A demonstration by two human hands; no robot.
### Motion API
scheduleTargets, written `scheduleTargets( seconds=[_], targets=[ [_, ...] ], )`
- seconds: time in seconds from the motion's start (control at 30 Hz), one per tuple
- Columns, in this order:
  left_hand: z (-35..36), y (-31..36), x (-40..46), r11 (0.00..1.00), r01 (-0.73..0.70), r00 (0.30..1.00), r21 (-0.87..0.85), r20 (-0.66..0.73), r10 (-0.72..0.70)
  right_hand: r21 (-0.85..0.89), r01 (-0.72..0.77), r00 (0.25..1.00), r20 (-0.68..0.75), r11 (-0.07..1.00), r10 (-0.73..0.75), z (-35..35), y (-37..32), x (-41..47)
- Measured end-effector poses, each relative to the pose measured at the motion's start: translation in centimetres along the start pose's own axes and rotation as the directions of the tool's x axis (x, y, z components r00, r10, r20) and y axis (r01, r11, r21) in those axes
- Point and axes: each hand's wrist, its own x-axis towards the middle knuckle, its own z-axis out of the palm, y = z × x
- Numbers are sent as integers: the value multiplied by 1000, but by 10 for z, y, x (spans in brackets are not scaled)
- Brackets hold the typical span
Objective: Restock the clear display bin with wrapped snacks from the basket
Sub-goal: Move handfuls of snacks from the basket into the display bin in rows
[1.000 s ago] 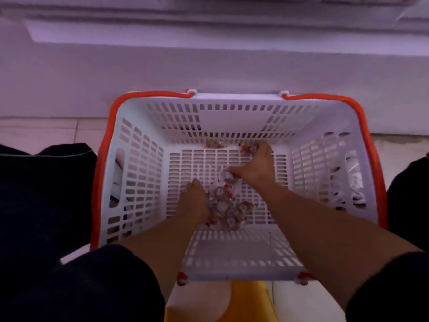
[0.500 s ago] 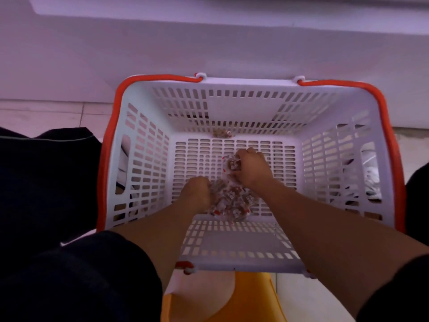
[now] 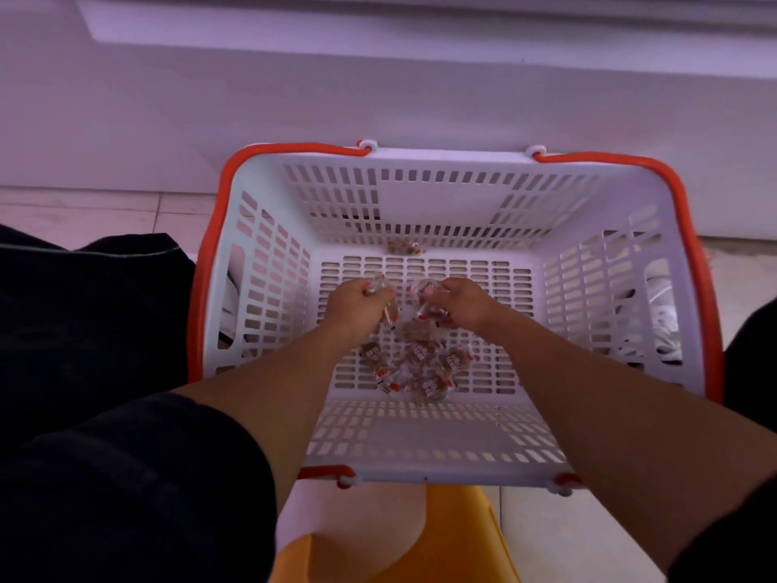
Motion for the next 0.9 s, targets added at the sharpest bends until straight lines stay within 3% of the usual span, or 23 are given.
scheduleTargets(
  seconds=[0.07, 0.17, 0.23, 0.33, 0.43, 0.5, 0.6, 0.73, 0.9],
  targets=[
    [-1, 5, -2, 987, 59, 998, -146, 39, -54, 12, 39, 998, -42, 999, -39, -8, -3, -6],
    [-6, 24, -6, 921, 196, 967, -338, 221, -125, 122, 69, 997, -46, 990, -64, -33, -22, -22],
    [-11, 40, -12, 916, 198, 943, -348, 323, -81, 30, 120, 992, -29, 992, -120, -53, -42, -35],
    [-22, 71, -27, 971, 83, 931, -224, 364, 5, -282, 254, 967, 42, 925, -253, -78, -78, -60],
    [-44, 102, -45, 995, -97, 937, 3, 336, 90, -561, 347, 935, 147, 751, -322, -87, -107, -87],
    [-62, 127, -62, 971, -207, 928, 121, 340, 156, -644, 394, 916, 211, 656, -342, -88, -122, -107],
    [-88, 162, -87, 903, -335, 899, 270, 378, 220, -630, 487, 866, 256, 605, -430, -83, -140, -135],
    [-121, 200, -126, 791, -434, 868, 431, 435, 239, -452, 558, 827, 225, 696, -516, -75, -159, -169],
    [-149, 236, -174, 789, -447, 856, 422, 457, 241, -362, 561, 825, 323, 745, -465, -83, -177, -209]
  ],
)
